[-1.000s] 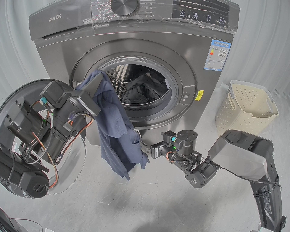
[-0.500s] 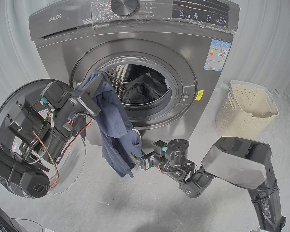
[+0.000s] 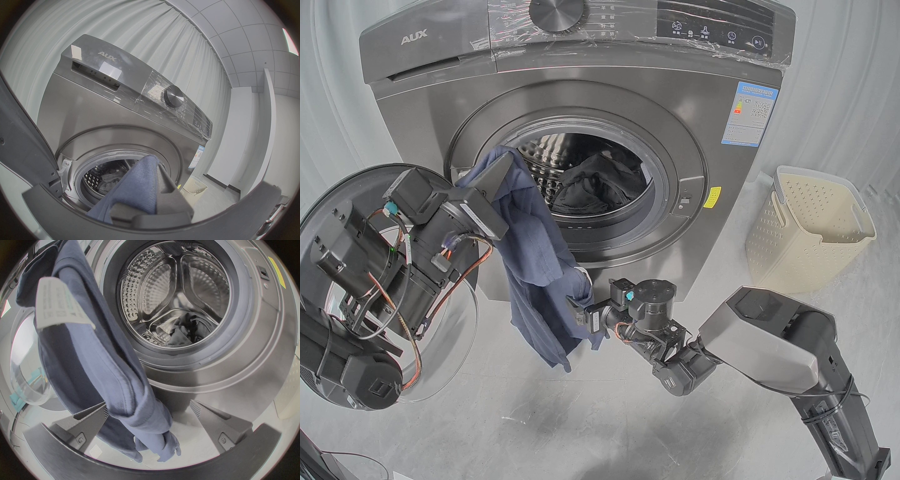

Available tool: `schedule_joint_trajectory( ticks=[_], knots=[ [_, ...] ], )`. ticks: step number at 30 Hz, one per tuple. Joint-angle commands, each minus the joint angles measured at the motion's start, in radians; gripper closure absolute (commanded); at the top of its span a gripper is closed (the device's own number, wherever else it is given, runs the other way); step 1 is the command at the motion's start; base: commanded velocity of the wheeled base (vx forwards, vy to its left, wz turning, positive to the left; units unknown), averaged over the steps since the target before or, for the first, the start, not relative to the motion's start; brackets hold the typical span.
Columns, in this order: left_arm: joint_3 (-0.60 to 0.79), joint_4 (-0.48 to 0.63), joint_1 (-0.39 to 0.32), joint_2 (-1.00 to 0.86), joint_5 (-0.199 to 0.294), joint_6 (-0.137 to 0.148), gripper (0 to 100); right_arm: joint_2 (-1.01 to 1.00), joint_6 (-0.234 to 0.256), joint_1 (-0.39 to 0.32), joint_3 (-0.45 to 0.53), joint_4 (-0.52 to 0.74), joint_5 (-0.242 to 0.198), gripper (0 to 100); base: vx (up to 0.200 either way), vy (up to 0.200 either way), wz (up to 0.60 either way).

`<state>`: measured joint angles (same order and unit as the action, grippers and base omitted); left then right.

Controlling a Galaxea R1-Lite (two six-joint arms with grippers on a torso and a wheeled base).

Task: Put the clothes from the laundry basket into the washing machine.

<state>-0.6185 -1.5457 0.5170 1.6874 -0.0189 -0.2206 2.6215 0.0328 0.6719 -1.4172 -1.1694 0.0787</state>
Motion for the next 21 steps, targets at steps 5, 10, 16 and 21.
schedule_joint_trajectory(
  ticks=[5,10,16,21],
  knots=[
    [0.000,-0.001,0.000,0.001,0.001,0.000,100,-0.067,0.001,-0.087,0.100,-0.029,0.001,0,0.000,0.000,0.00],
    [0.000,-0.001,0.000,0.001,0.001,0.000,100,-0.090,-0.002,-0.118,0.135,-0.041,0.000,0,0.000,0.000,0.00],
    [0.002,-0.001,0.003,0.001,0.001,0.000,100,-0.087,-0.002,-0.121,0.115,-0.038,0.000,0,0.000,0.000,0.00],
    [0.002,-0.001,0.005,0.000,0.001,0.000,100,-0.049,-0.002,-0.117,0.066,-0.035,0.000,0,0.000,0.000,0.00]
  ],
)
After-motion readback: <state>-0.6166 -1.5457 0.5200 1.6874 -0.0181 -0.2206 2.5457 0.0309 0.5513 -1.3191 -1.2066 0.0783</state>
